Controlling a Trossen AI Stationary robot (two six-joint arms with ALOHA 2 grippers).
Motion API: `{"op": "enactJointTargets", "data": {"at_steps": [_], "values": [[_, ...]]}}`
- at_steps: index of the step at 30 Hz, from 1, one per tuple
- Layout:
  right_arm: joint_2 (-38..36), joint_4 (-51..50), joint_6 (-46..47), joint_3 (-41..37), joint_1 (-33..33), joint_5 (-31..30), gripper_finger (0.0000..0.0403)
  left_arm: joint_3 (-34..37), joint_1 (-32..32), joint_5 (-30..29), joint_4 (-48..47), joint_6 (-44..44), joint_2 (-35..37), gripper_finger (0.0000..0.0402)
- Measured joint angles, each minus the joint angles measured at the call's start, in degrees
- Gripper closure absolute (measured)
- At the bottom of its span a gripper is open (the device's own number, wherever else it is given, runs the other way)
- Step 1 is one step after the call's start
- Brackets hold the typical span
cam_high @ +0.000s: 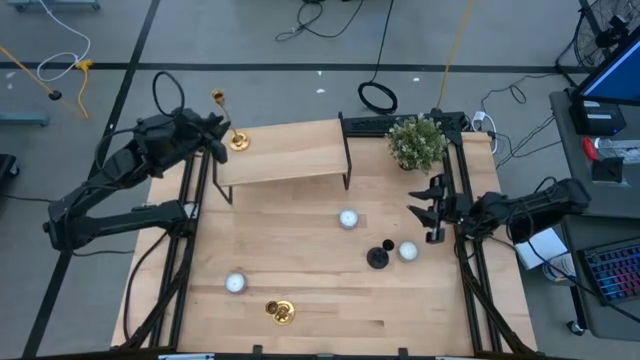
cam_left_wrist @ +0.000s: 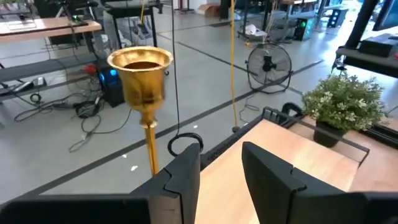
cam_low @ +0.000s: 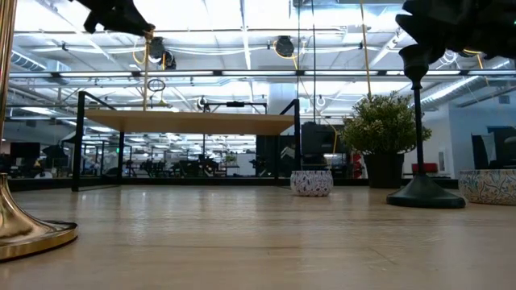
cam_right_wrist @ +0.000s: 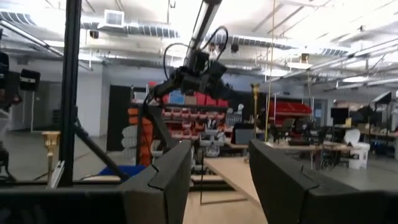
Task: Pick & Place candle stick holders
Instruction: Put the gold candle holder on the shelf
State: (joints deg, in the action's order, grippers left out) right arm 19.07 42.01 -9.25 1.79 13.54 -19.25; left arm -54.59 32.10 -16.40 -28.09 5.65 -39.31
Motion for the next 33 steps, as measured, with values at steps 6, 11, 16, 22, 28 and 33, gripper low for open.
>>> {"op": "enactJointTargets", "data": {"at_steps": [6,11,16,22,28,33], "values": [[5.3,-0.2,1.8,2.1,0.0,4.5,0.0248,0.0,-1.2,5.5,-1.7,-1.6,-0.1,0.0275],[12.0,-0.2,4.1,4.3,0.0,7.6,0.0248,0.0,-3.7,19.1,-2.7,-5.5,0.0,0.0275],[17.8,-0.1,5.9,5.3,0.0,10.2,0.0247,0.0,-7.8,32.3,-3.7,-6.0,0.0,0.0275],[21.9,-0.2,9.3,5.4,0.1,18.3,0.0247,0.0,-14.9,37.4,-5.6,-8.4,-0.1,0.0275],[22.4,-0.2,8.8,5.5,0.1,19.5,0.0247,0.5,-24.6,37.4,-5.6,-10.3,-2.1,0.0275],[22.4,-0.2,9.2,5.5,0.1,21.1,0.0247,3.5,-32.5,35.1,-3.6,-10.4,-5.6,0.0275]]}}
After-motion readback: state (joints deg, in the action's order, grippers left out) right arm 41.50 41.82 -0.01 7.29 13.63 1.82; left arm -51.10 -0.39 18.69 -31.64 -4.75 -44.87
